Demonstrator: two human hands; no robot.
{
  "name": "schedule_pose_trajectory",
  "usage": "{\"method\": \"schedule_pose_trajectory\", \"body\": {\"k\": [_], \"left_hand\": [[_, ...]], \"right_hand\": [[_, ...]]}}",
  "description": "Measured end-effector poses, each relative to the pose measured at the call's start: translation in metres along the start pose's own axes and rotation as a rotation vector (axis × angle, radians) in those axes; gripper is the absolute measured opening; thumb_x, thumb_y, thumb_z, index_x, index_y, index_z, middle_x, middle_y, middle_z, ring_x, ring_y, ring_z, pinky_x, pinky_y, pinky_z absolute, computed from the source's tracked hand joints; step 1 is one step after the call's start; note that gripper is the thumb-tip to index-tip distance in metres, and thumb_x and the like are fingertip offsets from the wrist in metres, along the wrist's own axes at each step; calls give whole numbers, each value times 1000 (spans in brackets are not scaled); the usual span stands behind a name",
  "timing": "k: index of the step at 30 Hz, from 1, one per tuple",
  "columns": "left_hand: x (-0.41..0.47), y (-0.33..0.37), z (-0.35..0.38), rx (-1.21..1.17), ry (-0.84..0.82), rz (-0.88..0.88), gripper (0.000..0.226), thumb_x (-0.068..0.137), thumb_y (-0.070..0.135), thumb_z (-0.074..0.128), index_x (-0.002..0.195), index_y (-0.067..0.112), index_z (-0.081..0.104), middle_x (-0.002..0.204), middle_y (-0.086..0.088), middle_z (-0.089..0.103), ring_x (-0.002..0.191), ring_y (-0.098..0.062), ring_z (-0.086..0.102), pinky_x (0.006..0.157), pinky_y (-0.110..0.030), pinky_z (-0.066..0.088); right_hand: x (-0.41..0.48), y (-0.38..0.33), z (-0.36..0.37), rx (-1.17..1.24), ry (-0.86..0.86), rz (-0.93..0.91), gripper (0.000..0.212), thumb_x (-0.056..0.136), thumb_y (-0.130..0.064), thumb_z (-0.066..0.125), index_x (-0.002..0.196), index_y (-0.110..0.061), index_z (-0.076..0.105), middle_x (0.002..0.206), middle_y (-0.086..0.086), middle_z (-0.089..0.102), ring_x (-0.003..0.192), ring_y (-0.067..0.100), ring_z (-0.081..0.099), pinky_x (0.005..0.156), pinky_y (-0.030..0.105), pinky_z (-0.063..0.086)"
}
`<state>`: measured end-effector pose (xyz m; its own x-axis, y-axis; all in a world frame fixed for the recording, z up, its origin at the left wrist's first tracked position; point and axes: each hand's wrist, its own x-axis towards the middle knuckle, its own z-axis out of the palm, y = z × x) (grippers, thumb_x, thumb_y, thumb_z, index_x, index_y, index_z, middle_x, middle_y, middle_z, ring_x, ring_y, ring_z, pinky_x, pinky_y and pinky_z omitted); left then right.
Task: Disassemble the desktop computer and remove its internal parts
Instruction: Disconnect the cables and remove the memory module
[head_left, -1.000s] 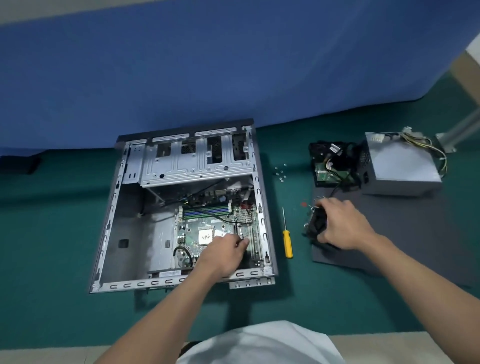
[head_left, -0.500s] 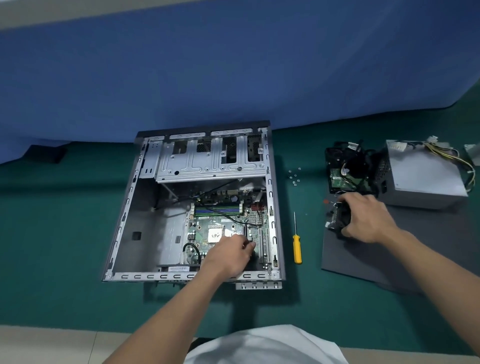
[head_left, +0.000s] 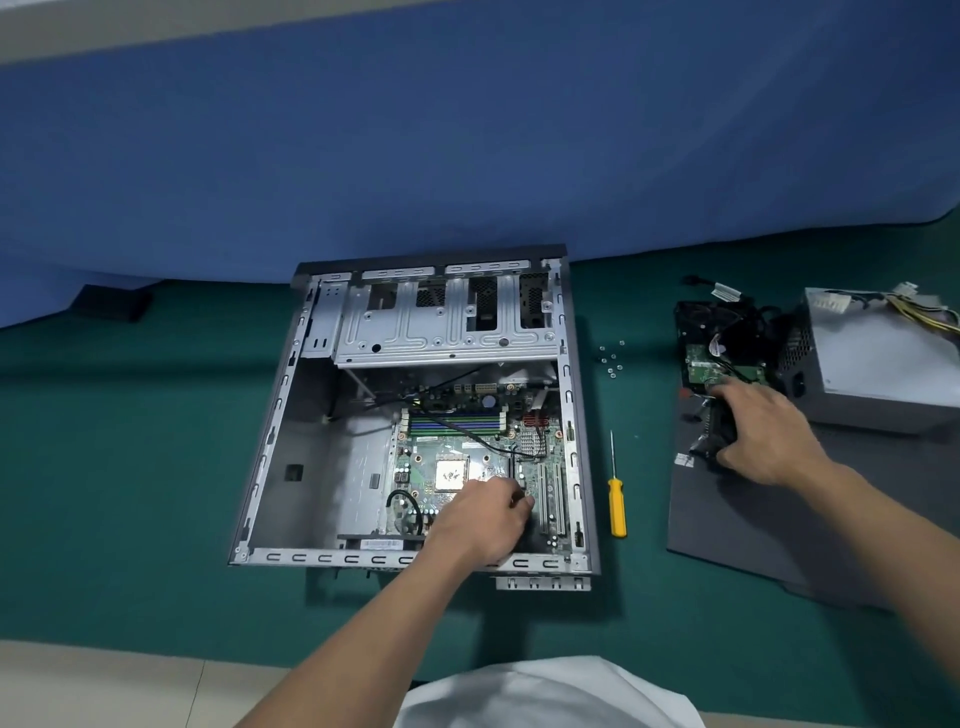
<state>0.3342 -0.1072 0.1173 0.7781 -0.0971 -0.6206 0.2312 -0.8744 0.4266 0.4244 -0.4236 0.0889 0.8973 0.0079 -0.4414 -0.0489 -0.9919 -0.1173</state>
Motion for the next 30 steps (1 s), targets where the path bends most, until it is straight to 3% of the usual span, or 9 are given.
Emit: {"method": "schedule_pose_trajectory", "body": {"k": [4,7,10,13,18,19,23,27,30], "left_hand": [[1,-1,0,-32,6,18,31,102,39,42,104,15,63,91,-5,66,76,-20,64,73,-35,52],[3,-2,0,-45,-1,26,30,101,36,44,109,15,63,99,-7,66,85,-24,63,81,-39,52],[4,-3,1,-65,-1,23,26,101,34,46,115,18,61,111,-9,64,94,-26,63,89,-43,52],[4,-4,0,-150,12,20,28,99,26,53,125,19,55,114,-6,65,93,-22,65,85,-42,55],[8,-17,-16,-338,70,28,48,95,6,56,138,21,41,108,3,64,76,-9,63,56,-23,50],[9,-19,-20,-356,65,26,46,95,6,57,137,20,44,108,4,64,76,-8,63,56,-23,51],[16,-25,-27,-189,-26,62,28,93,16,63,121,16,58,117,-3,64,100,-21,63,88,-42,54],[26,-23,-16,-62,-180,126,23,92,15,64,115,13,60,111,-4,64,97,-21,63,86,-40,55],[33,-16,-4,9,-206,203,21,90,18,67,110,16,63,104,-1,65,96,-18,62,87,-35,54]], "right_hand": [[-3,-24,-4,26,-72,149,85,80,-21,64,149,-31,16,160,-4,-8,145,34,-2,115,50,13],[-13,-66,-11,199,76,116,65,85,-23,60,144,-19,33,155,11,21,137,37,20,110,48,23],[-29,-124,-21,525,78,27,59,95,-46,47,142,-12,36,133,15,54,117,33,51,100,39,38],[-41,-177,-12,581,62,27,72,94,-65,22,146,-16,21,133,15,52,110,32,55,94,44,41],[-39,-199,6,569,188,109,56,99,-52,20,139,-13,25,128,21,50,113,39,50,92,50,42],[-38,-198,6,587,183,107,57,100,-52,20,140,-12,25,130,20,49,116,38,48,95,51,41],[-42,-196,4,670,138,100,58,100,-50,21,142,-12,25,135,15,48,124,36,45,102,51,37],[-61,-194,14,640,100,165,48,97,-56,15,122,-19,33,97,10,63,88,33,59,82,49,48],[-64,-196,15,542,175,186,42,97,-56,15,103,-20,35,86,9,62,81,35,58,78,50,48]]}}
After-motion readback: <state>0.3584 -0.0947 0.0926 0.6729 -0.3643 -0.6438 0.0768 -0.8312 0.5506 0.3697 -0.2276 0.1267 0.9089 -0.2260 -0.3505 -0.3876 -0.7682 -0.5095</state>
